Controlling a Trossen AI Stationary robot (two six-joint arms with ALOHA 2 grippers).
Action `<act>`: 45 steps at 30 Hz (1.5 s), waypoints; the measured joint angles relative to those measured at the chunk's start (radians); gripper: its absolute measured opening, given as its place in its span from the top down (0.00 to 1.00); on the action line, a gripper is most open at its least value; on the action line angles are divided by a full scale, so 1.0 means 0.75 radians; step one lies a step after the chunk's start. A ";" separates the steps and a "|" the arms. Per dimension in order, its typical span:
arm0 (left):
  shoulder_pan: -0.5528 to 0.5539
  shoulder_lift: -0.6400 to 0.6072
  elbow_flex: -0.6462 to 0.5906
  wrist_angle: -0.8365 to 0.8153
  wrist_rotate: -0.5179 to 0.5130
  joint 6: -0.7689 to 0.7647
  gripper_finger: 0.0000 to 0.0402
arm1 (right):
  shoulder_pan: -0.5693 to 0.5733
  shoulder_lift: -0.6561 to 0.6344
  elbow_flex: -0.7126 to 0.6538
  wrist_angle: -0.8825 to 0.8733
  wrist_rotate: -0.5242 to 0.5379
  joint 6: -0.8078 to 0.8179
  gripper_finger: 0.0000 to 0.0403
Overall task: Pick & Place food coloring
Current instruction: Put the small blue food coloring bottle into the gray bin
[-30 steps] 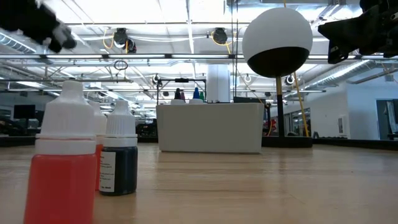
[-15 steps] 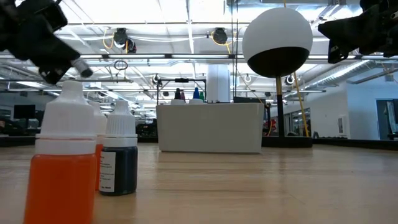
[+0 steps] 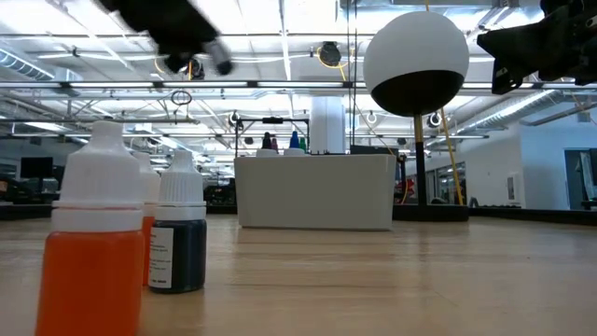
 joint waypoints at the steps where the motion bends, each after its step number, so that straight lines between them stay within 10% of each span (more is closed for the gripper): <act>1: 0.017 0.071 0.077 -0.029 0.024 0.038 0.86 | 0.000 -0.001 0.000 0.001 0.001 0.000 1.00; 19: 0.398 1.016 1.203 -0.577 0.138 0.460 0.86 | -0.001 0.000 0.000 -0.006 0.001 0.002 1.00; 45: 0.429 1.228 1.244 -0.559 0.221 0.489 0.86 | 0.000 0.001 0.000 0.006 0.000 -0.033 1.00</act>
